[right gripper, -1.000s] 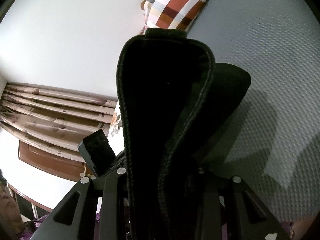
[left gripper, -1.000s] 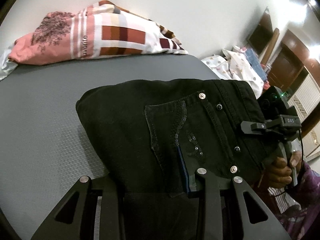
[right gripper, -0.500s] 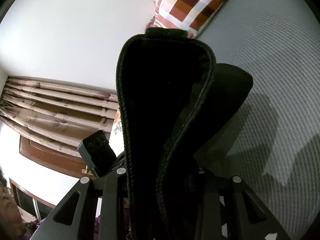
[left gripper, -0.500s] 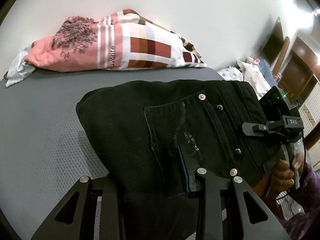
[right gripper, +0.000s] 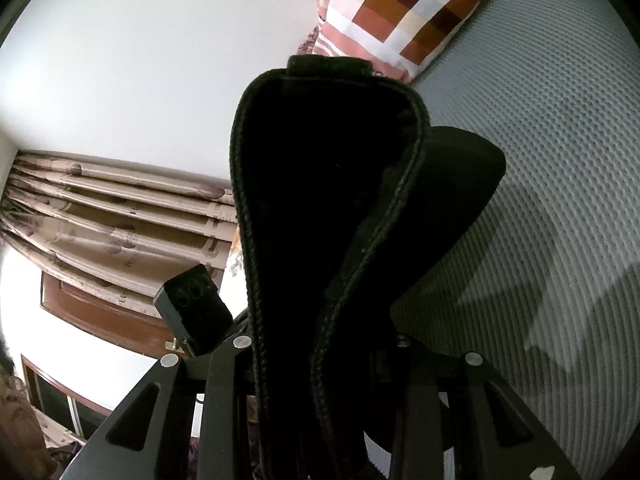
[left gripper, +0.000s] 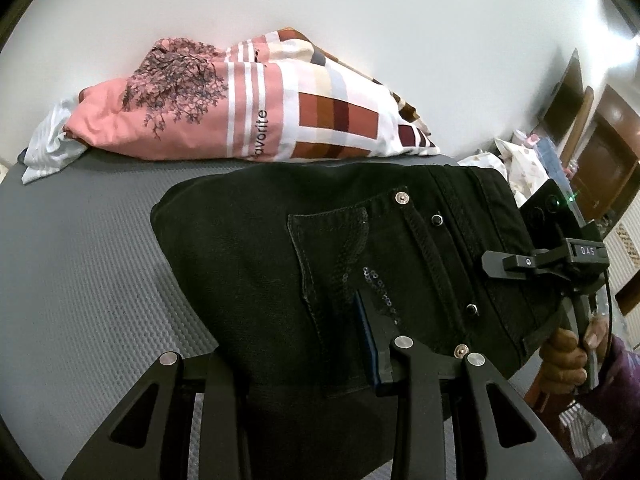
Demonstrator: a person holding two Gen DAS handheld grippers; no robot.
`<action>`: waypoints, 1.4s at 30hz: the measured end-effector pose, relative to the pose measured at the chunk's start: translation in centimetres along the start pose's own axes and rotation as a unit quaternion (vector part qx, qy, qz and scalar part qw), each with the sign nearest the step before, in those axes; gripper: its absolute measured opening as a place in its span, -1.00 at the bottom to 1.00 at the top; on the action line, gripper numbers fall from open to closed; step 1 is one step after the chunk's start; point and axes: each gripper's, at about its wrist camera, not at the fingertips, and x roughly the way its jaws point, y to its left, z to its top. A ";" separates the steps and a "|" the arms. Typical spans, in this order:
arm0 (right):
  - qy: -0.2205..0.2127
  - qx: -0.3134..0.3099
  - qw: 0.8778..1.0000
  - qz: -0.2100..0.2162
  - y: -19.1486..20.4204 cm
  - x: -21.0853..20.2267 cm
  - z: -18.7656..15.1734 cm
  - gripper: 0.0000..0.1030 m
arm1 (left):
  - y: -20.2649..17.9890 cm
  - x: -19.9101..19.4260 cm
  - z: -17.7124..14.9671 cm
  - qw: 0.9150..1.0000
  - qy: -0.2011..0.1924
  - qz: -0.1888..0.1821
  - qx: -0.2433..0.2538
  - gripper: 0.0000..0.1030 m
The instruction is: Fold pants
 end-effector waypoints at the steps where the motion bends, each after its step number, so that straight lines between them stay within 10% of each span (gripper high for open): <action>1: 0.000 0.000 1.000 0.001 -0.1 0.2 0.3 -0.42 | 0.2 0.1 0.2 1.000 -0.001 0.001 -0.001 -0.36; 42: 0.006 -0.017 1.000 0.011 -1.5 1.5 4.0 -0.42 | 8.2 4.9 6.6 0.999 -0.020 0.041 -0.017 -0.36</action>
